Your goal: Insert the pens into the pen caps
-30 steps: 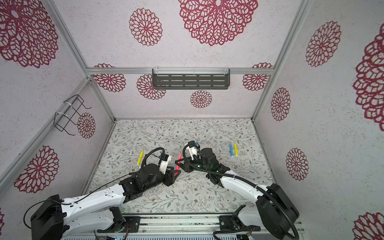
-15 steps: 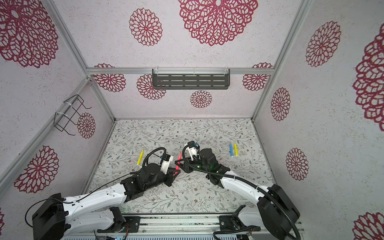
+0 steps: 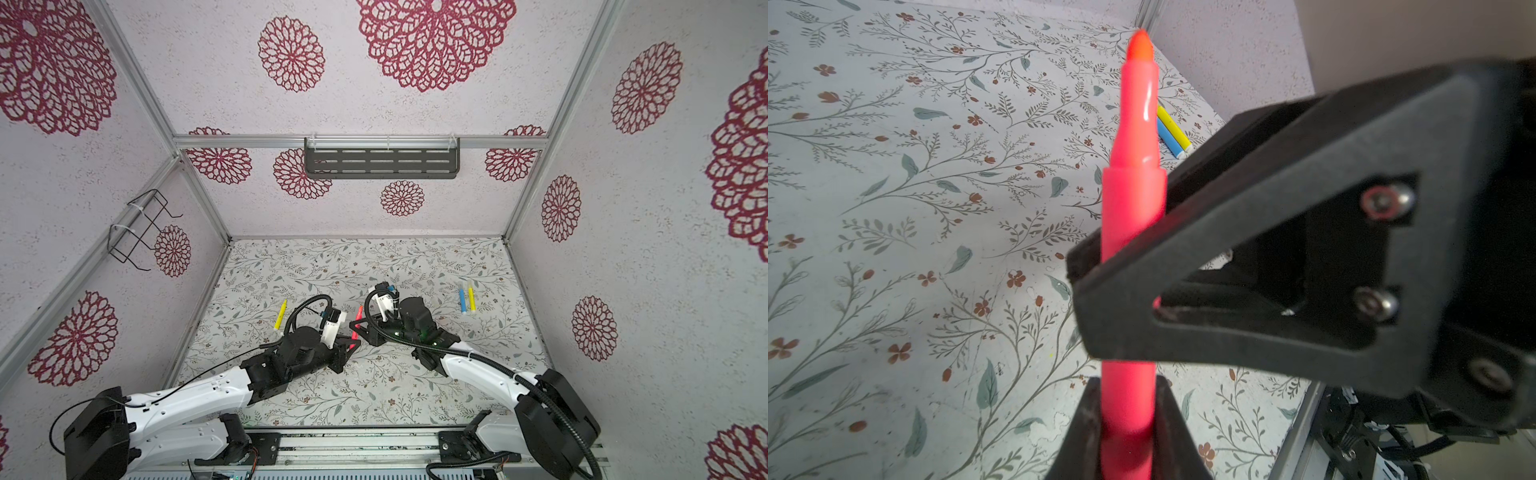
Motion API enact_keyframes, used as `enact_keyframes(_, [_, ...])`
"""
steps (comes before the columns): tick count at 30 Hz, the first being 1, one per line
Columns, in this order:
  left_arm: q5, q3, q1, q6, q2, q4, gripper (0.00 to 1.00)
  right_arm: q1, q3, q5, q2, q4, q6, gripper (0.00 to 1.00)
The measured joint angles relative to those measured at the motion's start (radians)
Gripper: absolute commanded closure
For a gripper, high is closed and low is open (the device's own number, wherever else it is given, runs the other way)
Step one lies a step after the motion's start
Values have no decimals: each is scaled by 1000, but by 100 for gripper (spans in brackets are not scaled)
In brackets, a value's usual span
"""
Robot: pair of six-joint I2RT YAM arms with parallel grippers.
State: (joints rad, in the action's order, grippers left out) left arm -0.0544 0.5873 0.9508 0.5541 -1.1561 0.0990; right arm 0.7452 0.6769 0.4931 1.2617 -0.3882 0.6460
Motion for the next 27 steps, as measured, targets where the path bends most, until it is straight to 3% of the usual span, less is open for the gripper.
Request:
enact_keyframes(4, [6, 0, -1, 1, 0, 0, 84, 3, 0, -4, -5, 8, 0, 96])
enact_keyframes(7, [10, 0, -3, 3, 0, -1, 77, 6, 0, -10, -6, 12, 0, 96])
enact_keyframes(12, [14, 0, -5, 10, 0, -7, 76, 13, 0, -10, -7, 12, 0, 96])
enact_keyframes(17, [21, 0, -6, 16, 0, -8, 82, 15, 0, -10, -7, 12, -1, 96])
enact_keyframes(23, [30, 0, -11, 16, 0, -7, 99, 15, 0, -11, -7, 13, -2, 96])
enact_keyframes(26, [35, 0, -13, 16, 0, -8, 100, 15, 0, -11, -7, 13, -2, 95])
enact_keyframes(27, [35, 0, -14, 16, 0, -7, 100, 15, 0, -11, -7, 13, -2, 91])
